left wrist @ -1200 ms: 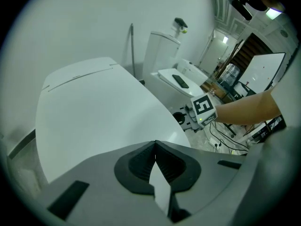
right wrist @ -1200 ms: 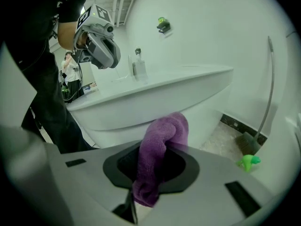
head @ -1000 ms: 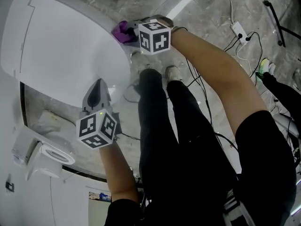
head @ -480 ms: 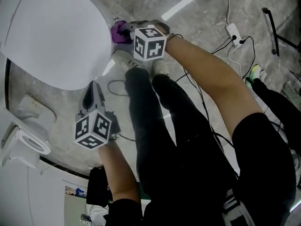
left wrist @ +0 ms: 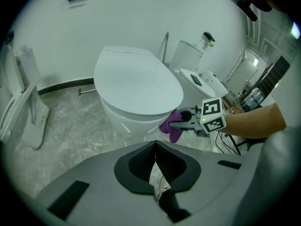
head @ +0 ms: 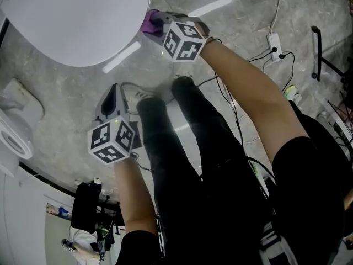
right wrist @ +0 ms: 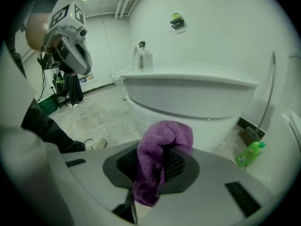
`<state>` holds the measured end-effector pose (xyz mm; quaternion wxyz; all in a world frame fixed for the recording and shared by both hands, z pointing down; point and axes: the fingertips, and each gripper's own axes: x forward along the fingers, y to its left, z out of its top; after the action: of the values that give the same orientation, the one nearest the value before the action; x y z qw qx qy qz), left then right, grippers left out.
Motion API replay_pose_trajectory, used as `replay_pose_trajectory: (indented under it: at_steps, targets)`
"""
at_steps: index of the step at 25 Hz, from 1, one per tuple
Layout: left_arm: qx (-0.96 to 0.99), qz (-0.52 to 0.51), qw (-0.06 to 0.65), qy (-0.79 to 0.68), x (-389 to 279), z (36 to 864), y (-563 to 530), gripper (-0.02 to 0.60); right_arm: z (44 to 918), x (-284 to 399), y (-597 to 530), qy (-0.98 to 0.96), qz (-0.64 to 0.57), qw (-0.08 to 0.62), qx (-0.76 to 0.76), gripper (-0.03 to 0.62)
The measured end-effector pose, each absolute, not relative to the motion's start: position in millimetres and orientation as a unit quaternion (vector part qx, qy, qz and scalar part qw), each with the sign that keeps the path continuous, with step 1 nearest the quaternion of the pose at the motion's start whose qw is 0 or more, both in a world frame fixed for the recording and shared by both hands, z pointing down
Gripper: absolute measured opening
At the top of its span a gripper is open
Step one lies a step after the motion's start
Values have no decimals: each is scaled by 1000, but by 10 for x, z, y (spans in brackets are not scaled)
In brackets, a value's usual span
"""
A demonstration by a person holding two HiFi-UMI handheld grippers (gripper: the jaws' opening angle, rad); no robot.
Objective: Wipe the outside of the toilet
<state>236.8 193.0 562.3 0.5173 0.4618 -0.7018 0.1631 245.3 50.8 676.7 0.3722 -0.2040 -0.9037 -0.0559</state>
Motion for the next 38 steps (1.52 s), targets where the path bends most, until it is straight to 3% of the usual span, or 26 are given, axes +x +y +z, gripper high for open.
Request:
replay_pose_trajectory:
  at_steps: [19,38]
  targets:
    - [472,145,516,-700,1947,5728,3371,8,6797,2114,1496,-910,26,408,-66,81]
    - [496,117,526,-681,1088,5820,4653,8,6730,856,2291,-916,43,376,131,80]
